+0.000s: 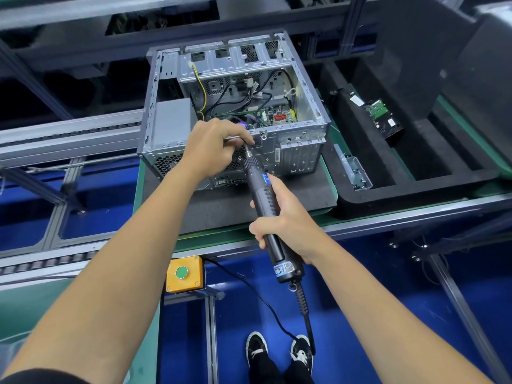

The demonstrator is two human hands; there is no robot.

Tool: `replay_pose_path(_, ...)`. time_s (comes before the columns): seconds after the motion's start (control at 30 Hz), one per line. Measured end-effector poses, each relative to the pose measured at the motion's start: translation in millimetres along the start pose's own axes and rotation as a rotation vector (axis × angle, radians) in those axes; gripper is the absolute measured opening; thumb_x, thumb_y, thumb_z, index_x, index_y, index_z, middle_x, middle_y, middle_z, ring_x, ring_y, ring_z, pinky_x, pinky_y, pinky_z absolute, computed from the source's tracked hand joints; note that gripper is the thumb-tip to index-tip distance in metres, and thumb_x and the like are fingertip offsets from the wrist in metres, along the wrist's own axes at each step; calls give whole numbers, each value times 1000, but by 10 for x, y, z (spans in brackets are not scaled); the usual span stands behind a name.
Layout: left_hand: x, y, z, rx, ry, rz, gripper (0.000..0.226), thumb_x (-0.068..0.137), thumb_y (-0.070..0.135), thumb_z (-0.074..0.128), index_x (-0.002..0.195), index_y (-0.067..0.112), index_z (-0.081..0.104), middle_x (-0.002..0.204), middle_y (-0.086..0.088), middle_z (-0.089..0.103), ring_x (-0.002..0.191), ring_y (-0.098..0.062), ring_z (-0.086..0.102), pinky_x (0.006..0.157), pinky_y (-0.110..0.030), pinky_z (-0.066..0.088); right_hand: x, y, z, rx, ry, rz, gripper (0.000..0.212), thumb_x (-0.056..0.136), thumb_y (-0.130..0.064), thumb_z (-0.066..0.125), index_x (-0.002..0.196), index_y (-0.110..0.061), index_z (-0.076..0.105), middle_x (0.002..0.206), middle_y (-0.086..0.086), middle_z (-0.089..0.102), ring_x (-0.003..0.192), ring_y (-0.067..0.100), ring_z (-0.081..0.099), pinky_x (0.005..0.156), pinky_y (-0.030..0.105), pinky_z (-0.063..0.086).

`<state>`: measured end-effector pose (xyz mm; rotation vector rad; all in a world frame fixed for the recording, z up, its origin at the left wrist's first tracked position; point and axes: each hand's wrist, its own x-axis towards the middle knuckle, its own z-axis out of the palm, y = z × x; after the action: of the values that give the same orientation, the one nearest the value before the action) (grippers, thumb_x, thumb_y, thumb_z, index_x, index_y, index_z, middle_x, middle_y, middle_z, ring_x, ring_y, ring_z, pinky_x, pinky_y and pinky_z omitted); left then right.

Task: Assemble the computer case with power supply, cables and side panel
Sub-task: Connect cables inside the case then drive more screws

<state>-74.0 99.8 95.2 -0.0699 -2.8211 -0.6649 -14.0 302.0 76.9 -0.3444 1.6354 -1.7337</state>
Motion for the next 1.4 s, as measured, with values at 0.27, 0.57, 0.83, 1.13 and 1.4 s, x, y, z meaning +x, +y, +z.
replay_pose_path(0.27,1,20,-11,3,3,-9,35,83,-2,59,88,29,74,96,5,72,96,-22,59,90,-35,35,13,-47,-12,11,-4,-4,78,77,13,62,140,-27,40,98,9,51,50,16,53,50,29,50)
replay_pose_path(0.57,-8,17,-1,1,21,-6,37,81,-4,59,86,29,73,98,4,73,98,-21,60,90,-34,33,-9,-32,-28,15,-4,14,81,73,7,65,141,-28,39,101,7,52,52,16,55,50,29,51)
replay_pose_path(0.83,-13,30,-9,13,19,-4,38,80,-5,56,87,28,73,93,5,72,97,-23,61,92,-37,36,14,-81,150,-151,133,45,87,69,-12,69,145,-32,30,106,6,54,67,18,59,62,39,57)
replay_pose_path(1.13,-4,-3,-13,4,0,17,35,84,-2,58,89,29,74,96,5,72,99,-22,61,93,-37,36,133,-54,564,-348,311,23,88,92,-27,57,159,-24,-2,148,1,31,122,19,43,88,28,33)
replay_pose_path(1.4,5,-39,-26,-17,-19,73,32,86,0,59,94,27,75,102,2,73,101,-22,62,94,-40,42,62,-118,460,-38,281,65,23,94,-27,55,113,-37,49,87,3,55,77,28,58,84,57,55)
